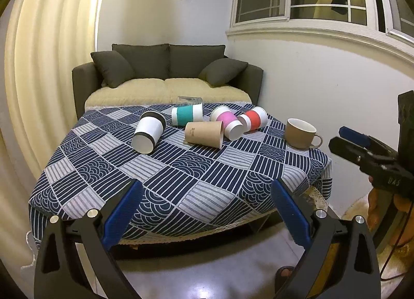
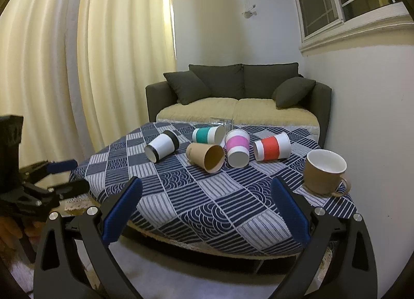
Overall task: Flip cup upright
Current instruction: 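Reach the right gripper to the pink-banded paper cup and close on it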
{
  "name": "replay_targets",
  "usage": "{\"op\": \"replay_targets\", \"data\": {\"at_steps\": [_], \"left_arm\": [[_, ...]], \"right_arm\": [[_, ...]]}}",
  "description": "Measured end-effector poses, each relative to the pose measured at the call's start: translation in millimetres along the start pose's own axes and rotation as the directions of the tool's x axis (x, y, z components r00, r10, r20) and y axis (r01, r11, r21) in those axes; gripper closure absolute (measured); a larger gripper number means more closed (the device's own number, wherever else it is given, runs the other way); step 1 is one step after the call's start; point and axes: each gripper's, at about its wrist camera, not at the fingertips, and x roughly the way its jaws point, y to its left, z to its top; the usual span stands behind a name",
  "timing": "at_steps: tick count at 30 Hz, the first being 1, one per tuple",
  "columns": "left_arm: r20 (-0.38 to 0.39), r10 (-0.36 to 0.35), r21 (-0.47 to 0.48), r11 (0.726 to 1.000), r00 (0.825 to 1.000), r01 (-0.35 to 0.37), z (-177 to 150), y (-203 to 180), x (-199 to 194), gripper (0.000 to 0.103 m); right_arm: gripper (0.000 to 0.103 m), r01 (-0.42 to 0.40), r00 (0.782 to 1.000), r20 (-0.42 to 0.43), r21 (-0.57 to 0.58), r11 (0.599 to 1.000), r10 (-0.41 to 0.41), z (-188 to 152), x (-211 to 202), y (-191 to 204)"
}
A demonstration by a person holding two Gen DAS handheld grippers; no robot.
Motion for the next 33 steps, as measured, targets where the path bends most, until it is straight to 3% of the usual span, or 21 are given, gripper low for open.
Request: {"op": "replay_targets", "data": {"at_steps": [11, 17, 20, 25, 30, 33], "left_arm": [[-0.089, -0.036, -0.058, 0.998, 0.995, 0.031, 37, 25, 41, 0.007], [-0.133, -0.067, -0.061, 0.996, 0.989, 0.059, 58, 36, 70, 0.007], [-0.141, -0.077, -0.057, 0.996, 0.987, 0.07, 66, 40, 86, 0.007], [-0.179, -0.117, -0.09, 0.991, 0.977, 0.102, 74, 46, 119, 0.007], [-0.237, -0.154, -0.126, 0.984, 0.959, 0.127, 74, 50, 150, 0.007], [-0.264, -0.176, -0.138, 0.98, 0.948, 0.144, 72, 51, 163, 0.007]], "right_arm": [[0.005, -0.037, 0.989, -0.144, -0.044, 0.998, 0.03, 48, 65, 0], [0.005, -0.025, 0.954, -0.299, 0.022, 0.999, 0.03, 78, 126, -25], [0.005, -0.044, 0.917, -0.393, 0.058, 0.997, 0.063, 88, 161, -39], [0.005, -0.051, 0.879, -0.472, 0.037, 0.998, 0.063, 104, 213, -44], [0.013, -0.057, 0.789, -0.604, 0.107, 0.993, 0.111, 112, 275, -54], [0.025, -0.043, 0.731, -0.674, 0.111, 0.993, 0.107, 114, 310, -59]]}}
